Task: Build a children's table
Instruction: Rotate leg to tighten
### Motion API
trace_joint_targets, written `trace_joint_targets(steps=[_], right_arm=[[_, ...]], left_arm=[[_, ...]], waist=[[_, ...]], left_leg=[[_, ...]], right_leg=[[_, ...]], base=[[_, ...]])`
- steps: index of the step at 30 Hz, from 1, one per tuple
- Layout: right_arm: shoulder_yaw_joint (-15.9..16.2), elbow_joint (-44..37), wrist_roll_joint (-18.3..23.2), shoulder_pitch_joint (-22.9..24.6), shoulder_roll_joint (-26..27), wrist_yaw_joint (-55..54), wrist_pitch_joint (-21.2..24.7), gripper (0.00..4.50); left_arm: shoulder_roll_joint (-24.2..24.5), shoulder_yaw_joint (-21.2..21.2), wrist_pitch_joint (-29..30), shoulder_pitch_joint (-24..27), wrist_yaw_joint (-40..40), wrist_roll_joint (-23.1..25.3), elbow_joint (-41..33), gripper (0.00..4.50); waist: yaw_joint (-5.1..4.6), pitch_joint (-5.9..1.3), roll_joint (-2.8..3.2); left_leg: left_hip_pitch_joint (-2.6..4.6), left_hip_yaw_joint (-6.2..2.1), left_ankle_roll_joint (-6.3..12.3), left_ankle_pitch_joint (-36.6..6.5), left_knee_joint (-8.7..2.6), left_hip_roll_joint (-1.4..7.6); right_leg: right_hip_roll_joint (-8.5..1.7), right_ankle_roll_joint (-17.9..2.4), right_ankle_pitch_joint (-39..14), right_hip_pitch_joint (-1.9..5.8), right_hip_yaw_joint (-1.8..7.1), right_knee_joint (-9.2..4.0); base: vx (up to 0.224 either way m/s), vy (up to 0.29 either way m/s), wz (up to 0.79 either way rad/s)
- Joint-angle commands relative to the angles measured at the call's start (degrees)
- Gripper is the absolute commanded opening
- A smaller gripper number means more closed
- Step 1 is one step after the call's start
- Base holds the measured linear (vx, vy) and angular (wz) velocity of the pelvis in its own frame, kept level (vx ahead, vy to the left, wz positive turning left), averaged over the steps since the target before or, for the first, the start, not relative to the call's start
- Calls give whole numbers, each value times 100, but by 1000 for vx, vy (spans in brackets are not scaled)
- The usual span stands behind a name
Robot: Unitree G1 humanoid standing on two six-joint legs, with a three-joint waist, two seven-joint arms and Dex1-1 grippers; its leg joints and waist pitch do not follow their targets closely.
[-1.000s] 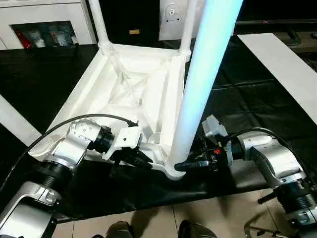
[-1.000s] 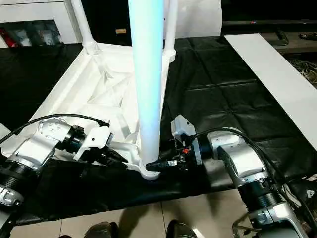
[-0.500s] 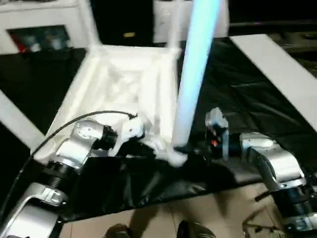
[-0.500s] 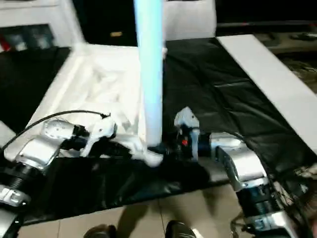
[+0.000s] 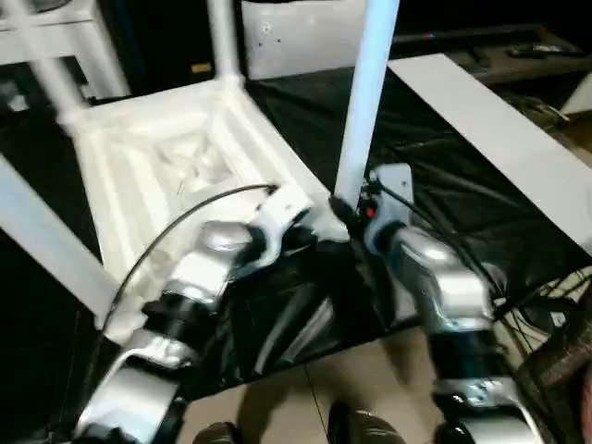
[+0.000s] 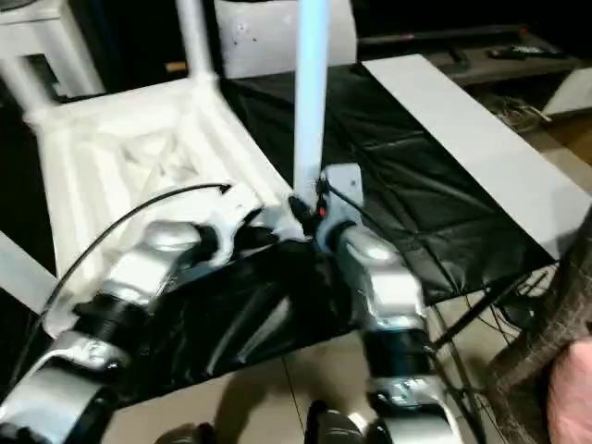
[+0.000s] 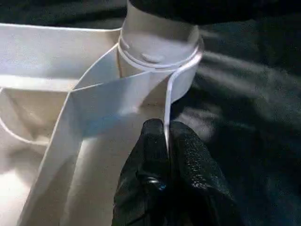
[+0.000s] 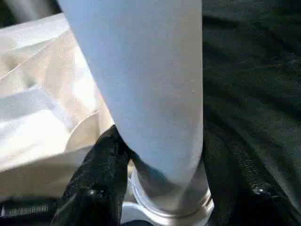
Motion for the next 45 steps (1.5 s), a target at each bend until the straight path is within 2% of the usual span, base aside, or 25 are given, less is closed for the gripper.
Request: trace_joint_targets(steps=[1, 2, 4, 5, 6, 8, 10, 11, 13, 14, 15, 17, 18, 19, 20, 25, 26, 29, 31, 32, 34, 35, 37, 39, 45], right_arm=[[805, 86, 443, -1, 719, 452, 105, 268], [764, -51, 408, 53, 808, 417, 6, 270], [737, -157, 381, 107, 847, 424, -62, 279], [717, -231, 351, 167, 833, 451, -89, 293], [720, -327, 337, 253, 756, 545, -157, 307], [724, -430, 335, 358, 632, 640, -248, 316], [728, -627, 401, 541, 321, 893, -332, 336], [732, -695, 423, 603, 155, 1034, -361, 346], [705, -796, 463, 708, -162, 1357, -443, 357], [622, -936, 565, 829, -555, 1863, -489, 365], [613, -947, 571, 838, -589, 1904, -494, 373], [554, -1041, 628, 905, -879, 2267, -511, 390], [553, -1123, 664, 965, -1094, 2552, -510, 403], [567, -1165, 683, 997, -1206, 2697, -511, 406], [624, -1324, 811, 1117, -1604, 3204, -478, 412], [747, -1714, 1177, 1411, -2485, 4260, -474, 446], [778, -1870, 1314, 1544, -2888, 4743, -458, 449], [740, -1901, 1336, 1564, -3105, 5012, -457, 449], [758, -1858, 1307, 1535, -3256, 5160, -542, 449], [780, -1821, 1282, 1501, -3317, 5207, -583, 449], [808, -1787, 1268, 1466, -3359, 5242, -621, 449], [873, -1731, 1255, 1401, -3413, 5300, -710, 449], [962, -1644, 1245, 1322, -3428, 5360, -751, 449], [1104, -1473, 1250, 1192, -3402, 5490, -813, 449], [1299, -1039, 1239, 924, -3209, 5730, -923, 383]], left_arm=[[-415, -64, -101, -280, 478, -76, -65, 0], [-391, -88, -48, -249, 380, -49, -164, 0], [-354, -115, -45, -222, 282, -31, -221, 0], [-307, -131, -42, -191, 210, -12, -246, 0], [-224, -167, -119, -154, 93, 6, -265, 0], [-117, -217, -178, -106, -41, 12, -288, 0], [92, -311, -281, -8, -323, 0, -353, 0], [187, -351, -312, 30, -447, 1, -379, 0], [379, -444, -499, 110, -758, -3, -432, 0], [601, -507, -689, 206, -1101, -16, -481, 0], [620, -511, -694, 213, -1126, -15, -485, 0], [780, -546, -788, 262, -1325, 3, -499, 0], [883, -568, -879, 285, -1458, 13, -483, 0], [931, -576, -925, 296, -1530, 10, -472, 0], [1110, -630, -1192, 334, -1811, -11, -434, 0], [1552, -797, -1585, 411, -2389, -51, -410, 0], [1789, -903, -1841, 438, -2702, -34, -371, 0], [1957, -983, -2158, 495, -3176, -126, -389, 0], [2033, -1011, -2282, 532, -3503, -242, -426, 0], [2061, -1031, -2330, 544, -3651, -296, -450, 0], [2083, -1053, -2377, 544, -3764, -339, -452, 0], [2131, -1114, -2441, 545, -3972, -409, -475, 0], [2163, -1177, -2524, 537, -4115, -440, -492, 0], [2193, -1252, -2653, 500, -4258, -457, -476, 0], [2132, -1244, -2848, 367, -4226, -299, -244, 0]], waist=[[-22, -301, 26], [-3, -302, 17], [18, -329, -13], [30, -340, -11], [33, -341, -3], [63, -379, -15], [138, -426, -30], [207, -451, -54], [288, -467, -23], [299, -486, -45], [381, -497, -66], [404, -487, -73], [403, -486, -102], [419, -494, -83], [423, -484, -80], [473, -427, -93], [480, -424, -95], [472, -393, -99], [480, -409, -108], [477, -409, -127], [505, -425, -106], [516, -440, -103], [519, -453, -118], [528, -460, -102], [637, -505, -93]], left_leg=[[87, -97, 218, -2755, -455, 69], [83, -71, 231, -2585, -445, 49], [-13, -65, 265, -2173, -458, 44], [-42, -51, 289, -1984, -463, 47], [-46, -44, 296, -1941, -460, 47], [-62, -24, 367, -1665, -439, 43], [-30, 41, 487, -1201, -390, 54], [6, 91, 590, -859, -360, 55], [30, 138, 705, -693, -337, 73], [-13, 138, 756, -548, -324, 60], [-77, 154, 903, -223, -288, 45], [-109, 141, 962, -205, -269, 31], [-111, 136, 934, -289, -271, 39], [-98, 127, 911, -313, -275, 43], [-95, 126, 890, -332, -279, 49], [-68, 117, 661, -803, -315, 77], [-60, 115, 645, -852, -317, 80], [-50, 113, 536, -1088, -341, 69], [-30, 112, 484, -1094, -343, 77], [-35, 117, 481, -1091, -342, 74], [-4, 127, 485, -1022, -334, 86], [10, 136, 495, -978, -329, 100], [-12, 137, 506, -952, -327, 100], [-13, 143, 510, -935, -319, 101], [-11, 158, 543, -725, -289, 106]], right_leg=[[-316, -229, -3268, 251, 120, -414], [-338, -296, -3253, 221, 153, -413], [-340, -403, -2985, 280, 203, -329], [-328, -474, -2788, 279, 239, -292], [-322, -519, -2731, 266, 252, -269], [-324, -661, -2416, 296, 290, -218], [-324, -877, -1852, 240, 371, -156], [-258, -1157, -1371, 193, 456, -34], [-249, -1347, -1109, 162, 504, 33], [-240, -1384, -926, 210, 502, 75], [-232, -1448, -393, 231, 529, 170], [-240, -1454, -384, 264, 522, 189], [-245, -1407, -618, 275, 509, 171], [-251, -1386, -737, 281, 502, 169], [-245, -1354, -842, 276, 502, 156], [-226, -995, -1787, 242, 504, 56], [-226, -961, -1874, 236, 506, 47], [-229, -838, -2356, 204, 520, -4], [-237, -799, -2485, 195, 529, -14], [-230, -799, -2491, 193, 532, -13], [-235, -862, -2391, 167, 554, 0], [-224, -1038, -2038, 161, 574, 56], [-217, -1110, -1861, 185, 574, 95], [-228, -1172, -1786, 185, 580, 103], [-225, -1291, -1432, 196, 582, 159]], base=[[0, 0, 0], [0, 0, 0], [0, 0, 0], [0, 0, 0], [0, 0, 0], [0, 0, 0], [69, -53, 11], [78, -57, 16], [73, -57, 16], [65, -57, 13], [0, 0, 0], [0, 0, 0], [0, 0, 0], [0, 0, 0], [0, 0, 0], [0, 0, 0], [0, 0, 0], [0, 0, 0], [0, 0, 0], [0, 0, 0], [0, 0, 0], [0, 0, 0], [0, 0, 0], [0, 0, 0], [0, 0, 0]])
